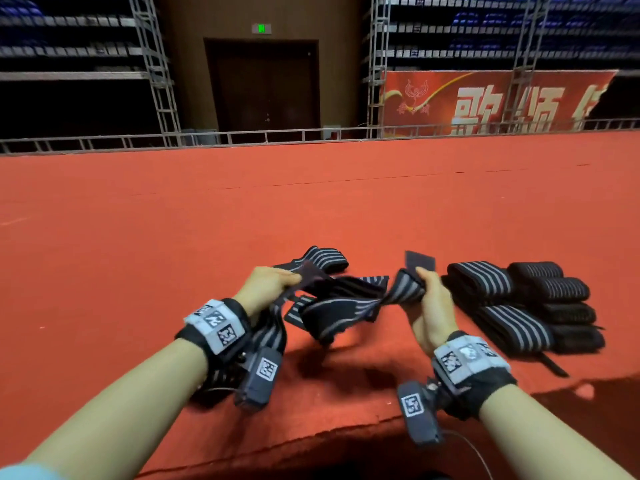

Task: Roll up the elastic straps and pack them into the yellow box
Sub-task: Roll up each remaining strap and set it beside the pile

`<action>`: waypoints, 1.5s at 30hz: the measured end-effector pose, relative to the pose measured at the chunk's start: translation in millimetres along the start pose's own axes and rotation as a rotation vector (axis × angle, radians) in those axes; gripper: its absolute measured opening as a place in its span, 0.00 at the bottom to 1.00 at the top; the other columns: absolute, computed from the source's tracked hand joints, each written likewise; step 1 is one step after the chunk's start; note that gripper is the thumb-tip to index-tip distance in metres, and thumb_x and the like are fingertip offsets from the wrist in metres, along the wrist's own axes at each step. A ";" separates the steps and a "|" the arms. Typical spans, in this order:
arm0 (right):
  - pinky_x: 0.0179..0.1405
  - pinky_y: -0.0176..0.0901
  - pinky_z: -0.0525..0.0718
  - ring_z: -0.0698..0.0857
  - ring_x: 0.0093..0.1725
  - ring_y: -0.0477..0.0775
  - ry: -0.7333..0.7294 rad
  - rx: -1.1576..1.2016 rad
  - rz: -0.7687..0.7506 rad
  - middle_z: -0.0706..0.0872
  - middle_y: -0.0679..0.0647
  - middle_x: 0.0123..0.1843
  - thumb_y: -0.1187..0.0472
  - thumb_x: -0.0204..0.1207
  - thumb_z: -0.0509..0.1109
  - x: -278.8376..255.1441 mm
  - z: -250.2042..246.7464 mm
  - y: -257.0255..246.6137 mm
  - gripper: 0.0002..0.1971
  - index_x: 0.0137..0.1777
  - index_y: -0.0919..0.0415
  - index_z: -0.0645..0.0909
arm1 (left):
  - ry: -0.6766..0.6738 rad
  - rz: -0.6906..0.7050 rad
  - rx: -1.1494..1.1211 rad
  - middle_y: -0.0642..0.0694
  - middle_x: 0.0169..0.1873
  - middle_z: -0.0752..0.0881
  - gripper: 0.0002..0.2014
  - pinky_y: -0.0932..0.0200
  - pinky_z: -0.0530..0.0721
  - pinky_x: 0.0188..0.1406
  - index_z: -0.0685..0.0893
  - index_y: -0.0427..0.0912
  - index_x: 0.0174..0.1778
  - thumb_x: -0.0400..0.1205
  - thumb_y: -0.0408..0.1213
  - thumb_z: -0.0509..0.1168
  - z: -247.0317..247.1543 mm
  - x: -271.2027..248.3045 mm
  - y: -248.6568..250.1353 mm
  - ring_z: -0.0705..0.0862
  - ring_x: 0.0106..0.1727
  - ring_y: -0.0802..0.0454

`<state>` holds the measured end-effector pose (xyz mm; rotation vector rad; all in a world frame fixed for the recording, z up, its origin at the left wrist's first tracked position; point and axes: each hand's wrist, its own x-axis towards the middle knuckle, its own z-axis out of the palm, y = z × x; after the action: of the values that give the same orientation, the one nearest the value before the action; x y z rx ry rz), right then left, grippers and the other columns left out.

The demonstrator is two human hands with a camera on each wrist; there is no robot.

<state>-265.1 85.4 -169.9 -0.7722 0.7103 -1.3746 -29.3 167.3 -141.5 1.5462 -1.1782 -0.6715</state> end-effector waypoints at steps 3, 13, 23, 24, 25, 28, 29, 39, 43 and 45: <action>0.44 0.47 0.78 0.83 0.40 0.53 0.083 -0.051 -0.046 0.86 0.54 0.39 0.61 0.79 0.64 11.6 -31.2 -14.7 0.08 0.43 0.58 0.85 | 0.096 -0.071 -0.090 0.53 0.16 0.81 0.16 0.67 0.70 0.19 0.82 0.37 0.27 0.82 0.28 0.66 -16.4 6.4 5.7 0.73 0.17 0.62; 0.45 0.43 0.81 0.88 0.38 0.45 -0.165 -0.306 -0.107 0.90 0.48 0.36 0.61 0.83 0.63 0.6 -19.9 -23.7 0.10 0.44 0.58 0.85 | 0.275 -0.101 0.078 0.36 0.62 0.84 0.33 0.48 0.81 0.63 0.69 0.30 0.74 0.79 0.46 0.69 -25.4 63.2 62.1 0.85 0.58 0.42; 0.50 0.48 0.87 0.90 0.46 0.58 -0.393 -0.260 0.027 0.90 0.64 0.50 0.62 0.82 0.65 -22.4 23.6 -3.7 0.12 0.54 0.69 0.86 | 0.191 -0.196 -0.111 0.46 0.21 0.76 0.13 0.55 0.70 0.31 0.75 0.40 0.26 0.77 0.36 0.60 2.6 14.3 31.1 0.73 0.28 0.47; 0.50 0.47 0.88 0.90 0.47 0.58 -0.406 -0.265 0.038 0.90 0.65 0.51 0.62 0.83 0.64 -23.8 24.0 -3.2 0.13 0.56 0.70 0.85 | 0.196 -0.179 -0.134 0.45 0.23 0.78 0.12 0.54 0.71 0.33 0.76 0.40 0.26 0.77 0.34 0.60 3.0 15.6 27.6 0.75 0.30 0.47; 0.50 0.47 0.88 0.90 0.48 0.58 -0.416 -0.272 0.050 0.90 0.65 0.52 0.61 0.83 0.63 -25.1 23.4 -3.3 0.14 0.57 0.71 0.85 | 0.198 -0.153 -0.147 0.43 0.26 0.81 0.11 0.54 0.75 0.36 0.79 0.39 0.28 0.78 0.31 0.61 3.1 15.9 25.8 0.78 0.34 0.46; 0.57 0.51 0.85 0.89 0.53 0.59 -0.431 -0.299 0.059 0.89 0.65 0.55 0.62 0.85 0.61 -27.4 18.6 -1.2 0.13 0.59 0.69 0.84 | 0.213 -0.035 -0.131 0.44 0.39 0.86 0.03 0.60 0.82 0.40 0.83 0.40 0.46 0.82 0.29 0.64 9.2 12.0 23.8 0.84 0.39 0.51; 0.59 0.52 0.84 0.88 0.54 0.60 -0.423 -0.307 0.049 0.89 0.65 0.56 0.62 0.85 0.61 -28.4 17.8 -0.2 0.13 0.59 0.68 0.84 | 0.232 0.015 -0.118 0.44 0.39 0.86 0.02 0.60 0.83 0.41 0.81 0.40 0.50 0.83 0.31 0.65 12.3 8.8 23.6 0.84 0.39 0.52; 0.56 0.47 0.85 0.89 0.56 0.58 -0.446 -0.158 0.139 0.90 0.63 0.54 0.71 0.82 0.53 -41.0 31.2 -9.7 0.16 0.53 0.73 0.83 | 0.303 0.218 -0.019 0.54 0.45 0.88 0.10 0.49 0.86 0.55 0.86 0.51 0.44 0.79 0.30 0.64 35.5 -3.6 20.5 0.86 0.50 0.54; 0.44 0.50 0.80 0.81 0.33 0.57 -0.306 -0.020 0.212 0.77 0.56 0.29 0.65 0.78 0.58 -37.0 36.5 -32.9 0.09 0.36 0.61 0.74 | 0.276 0.216 -0.049 0.50 0.55 0.87 0.16 0.50 0.88 0.53 0.83 0.52 0.55 0.76 0.30 0.71 28.7 -5.7 21.3 0.89 0.48 0.52; 0.35 0.45 0.74 0.73 0.26 0.49 -0.254 -0.071 0.118 0.71 0.49 0.26 0.50 0.81 0.57 -28.6 38.3 -62.2 0.12 0.44 0.58 0.75 | 0.289 0.234 -0.050 0.49 0.56 0.85 0.18 0.51 0.88 0.53 0.82 0.49 0.58 0.75 0.26 0.70 23.9 -3.5 23.6 0.89 0.48 0.50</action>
<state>-271.5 114.0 -97.1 -0.9279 0.5967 -1.1252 -59.4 161.5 -127.2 1.3831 -1.0911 -0.3078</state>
